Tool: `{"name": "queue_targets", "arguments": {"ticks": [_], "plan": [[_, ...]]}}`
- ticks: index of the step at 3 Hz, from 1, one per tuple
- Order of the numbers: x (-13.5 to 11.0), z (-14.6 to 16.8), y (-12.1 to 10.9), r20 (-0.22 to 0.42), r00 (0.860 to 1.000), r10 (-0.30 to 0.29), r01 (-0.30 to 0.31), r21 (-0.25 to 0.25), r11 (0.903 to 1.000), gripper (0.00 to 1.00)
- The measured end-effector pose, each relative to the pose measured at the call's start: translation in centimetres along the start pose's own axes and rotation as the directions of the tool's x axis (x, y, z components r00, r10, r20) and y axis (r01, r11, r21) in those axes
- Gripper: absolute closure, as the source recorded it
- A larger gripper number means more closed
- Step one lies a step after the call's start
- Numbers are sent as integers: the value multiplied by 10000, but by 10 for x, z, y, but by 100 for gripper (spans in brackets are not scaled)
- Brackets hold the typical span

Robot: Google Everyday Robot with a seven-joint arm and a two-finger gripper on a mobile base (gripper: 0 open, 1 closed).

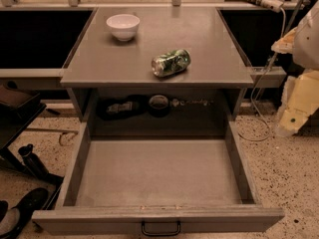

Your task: Place green can into top drawer

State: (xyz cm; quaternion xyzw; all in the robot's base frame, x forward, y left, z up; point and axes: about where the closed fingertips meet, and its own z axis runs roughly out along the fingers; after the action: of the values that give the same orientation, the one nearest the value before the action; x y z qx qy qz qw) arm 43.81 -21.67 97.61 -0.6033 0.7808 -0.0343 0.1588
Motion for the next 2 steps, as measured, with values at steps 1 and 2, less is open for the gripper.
{"name": "queue_targets", "arguments": {"ticks": [1,2], "plan": [[0,0,0,1,10000,-1,1,1,10000,0],[-8,4,-10,110,9996,-277,276,135,9995,0]]}}
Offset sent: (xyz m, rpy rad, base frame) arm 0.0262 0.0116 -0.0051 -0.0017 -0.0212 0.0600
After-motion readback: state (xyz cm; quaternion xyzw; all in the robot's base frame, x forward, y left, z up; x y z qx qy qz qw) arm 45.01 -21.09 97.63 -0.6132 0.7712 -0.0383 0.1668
